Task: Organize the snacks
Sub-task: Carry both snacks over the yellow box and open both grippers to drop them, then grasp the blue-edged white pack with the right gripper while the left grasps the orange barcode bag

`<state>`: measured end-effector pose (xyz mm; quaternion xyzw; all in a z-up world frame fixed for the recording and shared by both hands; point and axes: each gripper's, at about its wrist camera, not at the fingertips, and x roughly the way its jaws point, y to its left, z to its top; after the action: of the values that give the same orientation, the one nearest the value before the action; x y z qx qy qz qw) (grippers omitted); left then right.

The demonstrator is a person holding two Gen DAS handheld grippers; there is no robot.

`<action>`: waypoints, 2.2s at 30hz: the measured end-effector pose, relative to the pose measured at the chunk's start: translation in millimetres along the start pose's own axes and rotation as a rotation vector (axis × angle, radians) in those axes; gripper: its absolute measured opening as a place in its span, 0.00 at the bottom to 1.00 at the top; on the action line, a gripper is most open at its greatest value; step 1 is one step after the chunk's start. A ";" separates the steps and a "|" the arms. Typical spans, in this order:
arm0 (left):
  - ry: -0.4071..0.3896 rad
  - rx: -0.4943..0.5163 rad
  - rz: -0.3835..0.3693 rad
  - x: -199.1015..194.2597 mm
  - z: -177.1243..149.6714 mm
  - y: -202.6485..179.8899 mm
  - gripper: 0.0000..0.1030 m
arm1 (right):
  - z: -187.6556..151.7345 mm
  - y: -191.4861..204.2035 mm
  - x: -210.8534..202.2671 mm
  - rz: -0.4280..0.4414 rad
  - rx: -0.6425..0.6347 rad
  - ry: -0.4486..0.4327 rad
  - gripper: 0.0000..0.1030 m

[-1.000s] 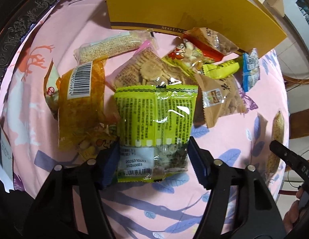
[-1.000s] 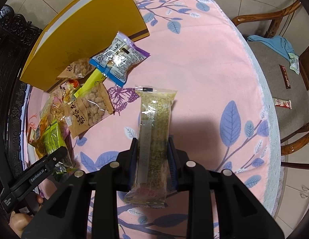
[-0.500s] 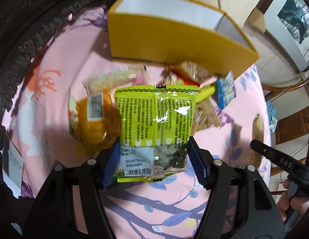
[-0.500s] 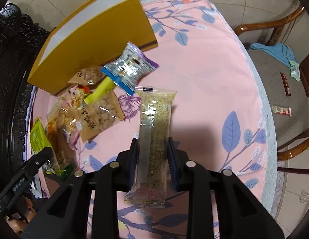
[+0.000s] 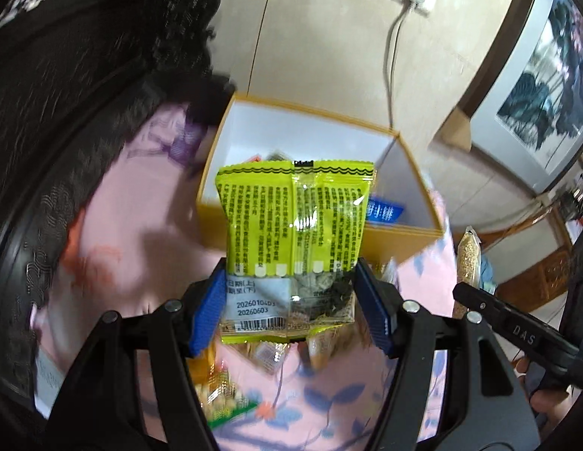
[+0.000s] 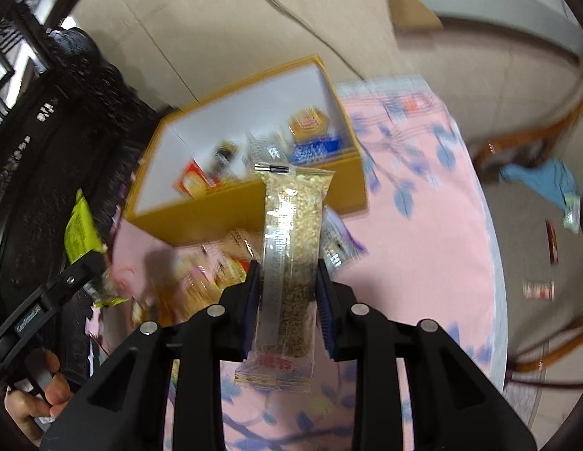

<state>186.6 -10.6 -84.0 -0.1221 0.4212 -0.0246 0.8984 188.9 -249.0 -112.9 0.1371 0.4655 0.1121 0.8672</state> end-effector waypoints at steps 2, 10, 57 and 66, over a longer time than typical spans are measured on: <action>-0.035 0.011 -0.005 2.6 22.5 -3.6 0.64 | 20.6 10.6 -1.9 0.016 -0.023 -0.033 0.28; -0.100 0.044 -0.007 31.5 93.4 -15.3 0.65 | 90.4 37.1 7.6 0.036 -0.096 -0.139 0.28; 0.066 -0.046 0.074 -19.5 -113.9 44.5 0.98 | -63.7 -38.1 88.5 -0.043 -0.346 -0.004 0.65; 0.101 -0.182 0.077 -30.4 -132.5 67.1 0.98 | -45.4 -24.6 136.2 -0.058 -0.620 0.084 0.65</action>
<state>62.0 32.6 -158.8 -0.1855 0.4708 0.0421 0.8615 226.2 -222.1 -251.1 -0.1518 0.4483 0.2292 0.8506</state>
